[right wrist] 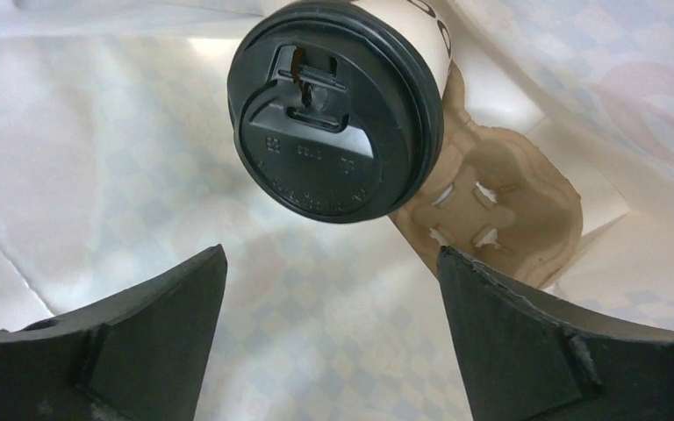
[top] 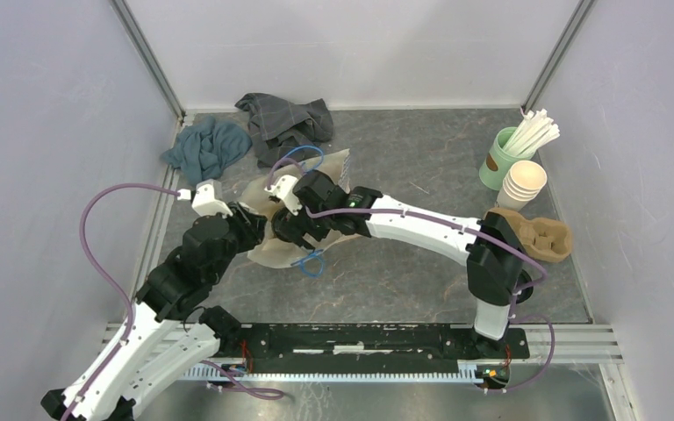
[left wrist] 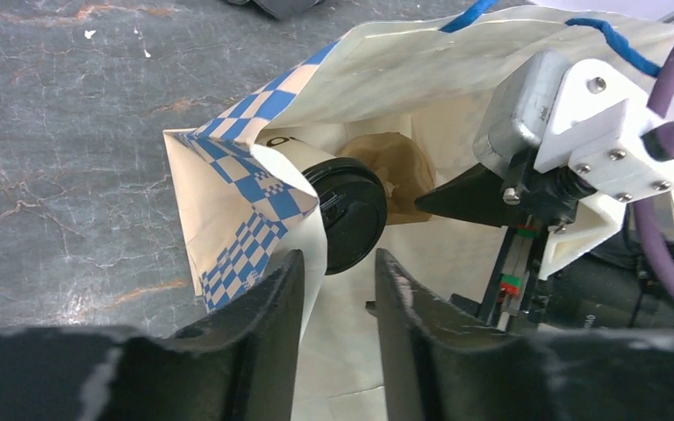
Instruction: Pack the takeout coffee
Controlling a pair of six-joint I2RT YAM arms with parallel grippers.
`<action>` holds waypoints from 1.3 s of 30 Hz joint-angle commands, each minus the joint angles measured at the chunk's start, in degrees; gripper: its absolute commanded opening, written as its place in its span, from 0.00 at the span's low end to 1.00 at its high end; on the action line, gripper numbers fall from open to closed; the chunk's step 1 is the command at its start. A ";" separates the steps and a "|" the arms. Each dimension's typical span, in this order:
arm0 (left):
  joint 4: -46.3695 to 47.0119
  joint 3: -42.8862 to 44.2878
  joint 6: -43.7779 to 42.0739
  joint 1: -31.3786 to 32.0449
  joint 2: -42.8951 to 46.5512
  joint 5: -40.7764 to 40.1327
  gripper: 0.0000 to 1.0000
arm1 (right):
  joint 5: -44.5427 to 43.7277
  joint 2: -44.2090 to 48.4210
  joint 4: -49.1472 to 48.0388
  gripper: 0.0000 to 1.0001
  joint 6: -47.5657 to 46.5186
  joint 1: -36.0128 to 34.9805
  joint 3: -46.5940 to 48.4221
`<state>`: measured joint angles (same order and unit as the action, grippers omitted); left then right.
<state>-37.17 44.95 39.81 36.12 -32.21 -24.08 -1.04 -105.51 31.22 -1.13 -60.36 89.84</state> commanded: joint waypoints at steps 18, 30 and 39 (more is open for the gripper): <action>1.14 2.17 0.35 0.18 -0.57 1.55 0.05 | -14.01 0.94 -27.14 0.98 4.24 -5.18 -9.84; 1.74 1.30 0.09 0.22 0.25 3.51 0.02 | -16.50 -1.19 -36.01 0.98 4.24 -5.82 -12.07; 2.05 1.22 -0.69 0.18 0.23 4.78 0.02 | -14.03 -2.24 -42.45 0.98 4.45 -5.89 -13.77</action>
<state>-37.08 45.69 39.81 36.12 -32.18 -21.37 -15.49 -107.26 -4.38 2.15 -65.91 76.40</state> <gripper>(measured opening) 0.029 0.979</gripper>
